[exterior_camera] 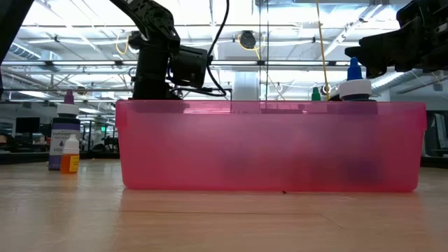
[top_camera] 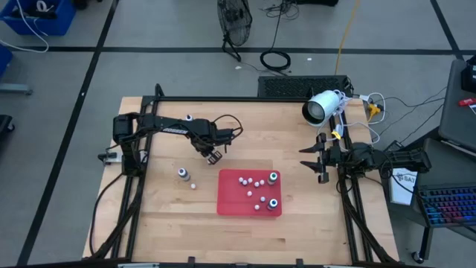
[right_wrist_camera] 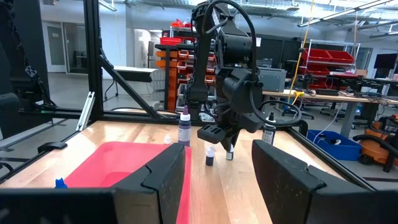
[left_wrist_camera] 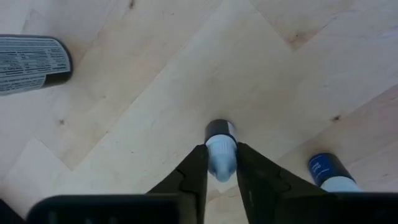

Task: Pick & Place food coloring
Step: Put the small black food coloring bottle into the red bin

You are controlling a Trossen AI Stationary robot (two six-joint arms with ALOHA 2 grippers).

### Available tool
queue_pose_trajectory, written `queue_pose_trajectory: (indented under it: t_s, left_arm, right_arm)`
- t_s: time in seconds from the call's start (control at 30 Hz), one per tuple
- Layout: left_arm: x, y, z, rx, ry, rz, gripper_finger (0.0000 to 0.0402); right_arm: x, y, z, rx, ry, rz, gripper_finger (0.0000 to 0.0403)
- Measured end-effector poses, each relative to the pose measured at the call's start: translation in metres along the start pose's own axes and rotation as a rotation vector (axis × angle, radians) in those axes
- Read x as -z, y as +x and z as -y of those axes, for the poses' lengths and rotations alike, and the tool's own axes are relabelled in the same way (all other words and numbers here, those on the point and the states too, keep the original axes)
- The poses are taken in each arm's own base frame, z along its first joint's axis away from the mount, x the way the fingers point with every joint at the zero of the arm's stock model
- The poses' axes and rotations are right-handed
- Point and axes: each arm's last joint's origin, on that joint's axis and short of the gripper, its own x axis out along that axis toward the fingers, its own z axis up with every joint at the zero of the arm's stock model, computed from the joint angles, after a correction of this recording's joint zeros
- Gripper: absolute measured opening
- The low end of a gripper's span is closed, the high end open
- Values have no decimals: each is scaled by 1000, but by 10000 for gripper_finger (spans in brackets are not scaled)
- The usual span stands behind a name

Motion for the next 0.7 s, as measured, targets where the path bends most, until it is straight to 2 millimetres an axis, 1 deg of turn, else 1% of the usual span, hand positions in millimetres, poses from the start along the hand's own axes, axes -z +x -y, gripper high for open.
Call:
queue_pose_trajectory:
  t_s: [0.1, 0.27, 0.37, 0.5, 0.6, 0.7]
  left_arm:
    - [0, 0, -1, -25, 17, 17, 53]
    - [-1, 0, -2, -54, 62, 35, 53]
    - [-2, -6, 0, -54, 77, 34, 53]
    - [-2, -28, 11, -51, 124, 60, 53]
    - [1, -54, 21, -47, 166, 75, 53]
    - [8, -81, 37, -22, 216, 123, 53]
  right_arm:
    - [0, 0, 0, 0, 0, 0, 177]
    - [0, 0, 0, 0, 0, 0, 174]
    - [0, 0, 0, 0, 0, 0, 175]
    - [0, 0, 0, 0, 0, 0, 178]
    - [0, 0, 0, 0, 0, 0, 176]
    - [0, 0, 0, 0, 0, 0, 174]
